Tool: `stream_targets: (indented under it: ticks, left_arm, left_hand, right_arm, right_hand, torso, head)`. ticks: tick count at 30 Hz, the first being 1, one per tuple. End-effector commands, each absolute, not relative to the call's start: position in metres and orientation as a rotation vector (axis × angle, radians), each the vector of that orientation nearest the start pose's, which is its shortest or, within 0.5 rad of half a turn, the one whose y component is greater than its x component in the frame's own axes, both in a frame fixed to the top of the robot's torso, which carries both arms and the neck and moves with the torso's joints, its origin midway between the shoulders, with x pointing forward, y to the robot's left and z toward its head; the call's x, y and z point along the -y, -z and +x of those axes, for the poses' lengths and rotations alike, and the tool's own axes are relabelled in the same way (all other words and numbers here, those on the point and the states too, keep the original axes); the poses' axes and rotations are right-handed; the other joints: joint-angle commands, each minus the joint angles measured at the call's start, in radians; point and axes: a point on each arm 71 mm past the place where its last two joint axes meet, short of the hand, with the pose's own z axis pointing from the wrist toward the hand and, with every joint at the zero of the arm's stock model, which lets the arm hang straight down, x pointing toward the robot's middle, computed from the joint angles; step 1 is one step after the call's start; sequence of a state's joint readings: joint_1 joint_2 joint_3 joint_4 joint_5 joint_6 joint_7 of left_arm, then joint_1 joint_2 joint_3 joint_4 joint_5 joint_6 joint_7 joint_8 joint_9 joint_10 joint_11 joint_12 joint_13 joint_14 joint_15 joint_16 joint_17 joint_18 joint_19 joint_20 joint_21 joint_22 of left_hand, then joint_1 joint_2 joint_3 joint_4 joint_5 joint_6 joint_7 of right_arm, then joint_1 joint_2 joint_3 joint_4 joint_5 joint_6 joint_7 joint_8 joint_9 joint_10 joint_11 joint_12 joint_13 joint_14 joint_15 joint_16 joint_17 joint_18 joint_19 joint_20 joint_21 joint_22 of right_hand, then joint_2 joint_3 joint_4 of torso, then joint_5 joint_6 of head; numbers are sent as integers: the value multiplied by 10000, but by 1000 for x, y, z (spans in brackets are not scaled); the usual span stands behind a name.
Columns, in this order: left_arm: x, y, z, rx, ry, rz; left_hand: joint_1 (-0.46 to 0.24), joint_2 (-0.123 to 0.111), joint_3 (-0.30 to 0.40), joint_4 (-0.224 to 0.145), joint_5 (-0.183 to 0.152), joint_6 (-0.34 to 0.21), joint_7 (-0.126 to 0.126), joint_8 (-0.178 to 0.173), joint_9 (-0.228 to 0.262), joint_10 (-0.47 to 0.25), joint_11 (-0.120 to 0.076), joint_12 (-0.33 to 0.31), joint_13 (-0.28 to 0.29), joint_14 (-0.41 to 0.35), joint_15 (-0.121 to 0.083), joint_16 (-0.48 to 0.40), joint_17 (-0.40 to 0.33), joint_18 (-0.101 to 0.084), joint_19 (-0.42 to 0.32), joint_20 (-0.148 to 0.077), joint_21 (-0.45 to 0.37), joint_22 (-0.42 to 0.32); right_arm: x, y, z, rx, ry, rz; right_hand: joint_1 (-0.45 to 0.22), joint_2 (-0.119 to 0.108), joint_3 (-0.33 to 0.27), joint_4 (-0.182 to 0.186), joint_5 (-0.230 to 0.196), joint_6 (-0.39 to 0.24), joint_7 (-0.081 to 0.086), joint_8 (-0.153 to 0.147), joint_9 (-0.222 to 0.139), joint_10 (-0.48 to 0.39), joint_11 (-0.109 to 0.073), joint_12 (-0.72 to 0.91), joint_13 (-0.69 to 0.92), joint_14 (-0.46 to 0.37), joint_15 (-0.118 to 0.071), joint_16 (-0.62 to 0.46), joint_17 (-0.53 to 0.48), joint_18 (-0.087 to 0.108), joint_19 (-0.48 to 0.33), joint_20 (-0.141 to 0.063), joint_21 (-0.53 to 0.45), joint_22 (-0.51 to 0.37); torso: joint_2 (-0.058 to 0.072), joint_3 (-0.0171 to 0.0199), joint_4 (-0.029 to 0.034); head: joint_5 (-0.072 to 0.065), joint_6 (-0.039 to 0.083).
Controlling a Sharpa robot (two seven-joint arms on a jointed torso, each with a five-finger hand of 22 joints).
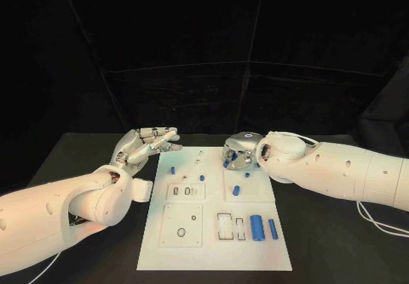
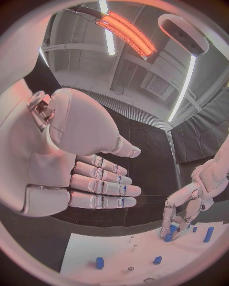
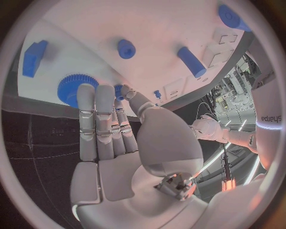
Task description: Assemble the parts on the task board
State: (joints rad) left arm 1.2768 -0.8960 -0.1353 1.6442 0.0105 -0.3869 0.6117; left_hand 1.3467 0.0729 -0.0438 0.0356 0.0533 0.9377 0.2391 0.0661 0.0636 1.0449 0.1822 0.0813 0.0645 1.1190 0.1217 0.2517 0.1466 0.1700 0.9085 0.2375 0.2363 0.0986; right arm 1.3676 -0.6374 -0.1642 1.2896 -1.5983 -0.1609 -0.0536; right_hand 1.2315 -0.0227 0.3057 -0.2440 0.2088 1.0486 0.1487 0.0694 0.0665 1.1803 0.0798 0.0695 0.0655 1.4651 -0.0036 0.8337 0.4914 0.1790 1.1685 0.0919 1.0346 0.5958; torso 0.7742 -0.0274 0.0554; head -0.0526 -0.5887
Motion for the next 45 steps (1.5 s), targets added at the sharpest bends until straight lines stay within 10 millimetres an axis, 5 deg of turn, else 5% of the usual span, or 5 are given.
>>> stream_targets:
  ticks: [1, 18, 22, 37, 45]
  left_arm:
    - [-205, 153, 467, -12558, 16355, -9586]
    - [-206, 154, 468, -12608, 16342, -9637]
    - [-207, 154, 468, -12616, 16347, -9667]
    - [-208, 155, 468, -12713, 16597, -10081]
    - [-207, 155, 469, -12732, 16626, -10102]
  left_hand:
    - [-104, -30, 17, -68, -21, -52, 73, -42, -1, -88, 13, -31, -13, 11, 42, -18, 9, 118, 56, 13, -41, -15]
    - [-134, -26, 11, -104, -21, -132, 104, -45, -2, -180, 42, -47, -16, 15, 60, -84, 31, 118, 67, 28, -85, -42]
    - [-135, -24, 11, -106, -21, -138, 106, -44, -2, -186, 43, -48, -15, 16, 61, -89, 33, 118, 68, 29, -88, -44]
    - [-148, -25, 8, -140, -21, -142, 106, -25, 7, -199, 47, -29, -8, -13, 74, -157, 40, 117, 67, 40, -126, -67]
    - [-147, -20, 12, -151, -21, -133, 102, -17, 10, -193, 44, -19, -6, -16, 75, -173, 43, 118, 67, 42, -135, -73]
  right_arm:
    - [157, 162, 536, -16958, -4760, -5098]
    - [152, 158, 537, -16397, -5162, -4926]
    - [152, 154, 534, -15884, -5557, -4723]
    - [147, 134, 540, -14774, -5722, -3896]
    - [135, 131, 547, -14587, -5666, -3742]
  right_hand:
    - [38, 136, 194, 3, -105, 34, 0, -16, 7, 132, -2, 41, -3, 190, -92, 292, 282, -156, 137, -1, 218, 278]
    - [148, 228, 1369, 97, -460, 372, 72, 25, 24, 555, -10, 28, 9, 61, -80, 1500, 1317, -278, 278, 6, 1094, 1304]
    - [167, 210, 1610, 136, -253, 545, 12, 79, 45, 773, -72, 92, 43, 100, -121, 1857, 1689, -333, 423, -20, 1388, 1713]
    - [-88, 6, 1850, 470, -349, 629, -16, 36, 33, 863, -100, 24, 44, 2, -130, 2072, 1751, -355, 361, -32, 1594, 1906]
    - [-151, -47, 1923, 621, -407, 616, -21, 9, 27, 847, -98, -8, 38, -2, -128, 2193, 1847, -362, 354, -28, 1657, 1974]
  torso:
    - [38, -10, -15]
    - [62, -36, 9]
    - [65, -35, -4]
    - [113, -46, 14]
    - [146, -52, 43]
  head:
    - [17, -41]
    - [80, -40]
    - [146, -49]
    - [189, 89]
    - [231, 51]
